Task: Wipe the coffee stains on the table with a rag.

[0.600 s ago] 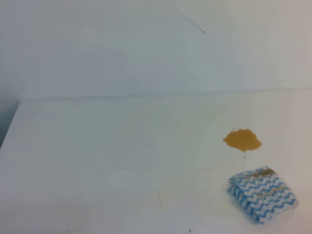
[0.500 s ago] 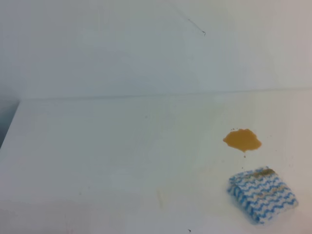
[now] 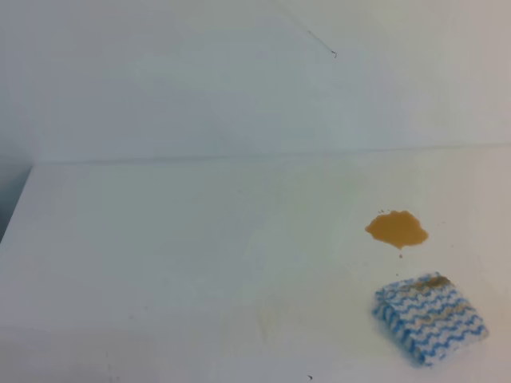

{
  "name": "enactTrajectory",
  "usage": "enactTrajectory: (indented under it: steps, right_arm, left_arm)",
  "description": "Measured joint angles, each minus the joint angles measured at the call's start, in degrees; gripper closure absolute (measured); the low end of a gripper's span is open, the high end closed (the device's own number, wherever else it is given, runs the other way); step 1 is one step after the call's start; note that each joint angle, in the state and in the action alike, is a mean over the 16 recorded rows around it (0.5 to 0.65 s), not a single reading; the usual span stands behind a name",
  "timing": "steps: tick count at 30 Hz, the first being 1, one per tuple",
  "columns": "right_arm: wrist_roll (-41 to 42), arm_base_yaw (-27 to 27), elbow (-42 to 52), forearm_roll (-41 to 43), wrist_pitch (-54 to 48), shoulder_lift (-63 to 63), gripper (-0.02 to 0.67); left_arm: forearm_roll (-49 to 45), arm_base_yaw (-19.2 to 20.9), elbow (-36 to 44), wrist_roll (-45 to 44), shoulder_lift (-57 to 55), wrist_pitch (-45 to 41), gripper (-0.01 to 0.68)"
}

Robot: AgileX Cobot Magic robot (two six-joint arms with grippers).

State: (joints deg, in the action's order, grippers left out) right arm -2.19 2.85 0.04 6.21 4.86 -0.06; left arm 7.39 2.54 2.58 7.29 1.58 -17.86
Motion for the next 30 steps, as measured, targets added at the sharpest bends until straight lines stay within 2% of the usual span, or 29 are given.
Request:
enactTrajectory:
  steps: [7,12,17,22,26,30]
  right_arm:
    - [0.3,0.0,0.0,-0.3,10.6,0.0,0.653]
    - [0.5,0.0,-1.0,-2.1,10.8,0.0,0.653]
    - [0.6,0.0,-5.9,-4.1,2.1,0.7,0.653]
    - [0.6,0.0,-14.0,-6.4,-12.1,4.9,0.653]
    - [2.1,0.0,-21.1,-9.3,-23.9,11.8,0.653]
    - [7.1,0.0,-26.5,-14.8,-30.8,22.6,0.653]
  left_arm:
    - [0.0,0.0,0.0,0.0,0.0,0.0,0.674]
    - [0.0,0.0,0.0,0.0,0.0,0.0,0.674]
    - [0.0,0.0,0.0,0.0,0.0,0.1,0.674]
    - [0.0,0.0,0.0,0.0,0.0,0.1,0.674]
    - [0.0,0.0,0.0,0.0,0.0,0.1,0.674]
    - [0.0,0.0,0.0,0.0,0.0,0.1,0.674]
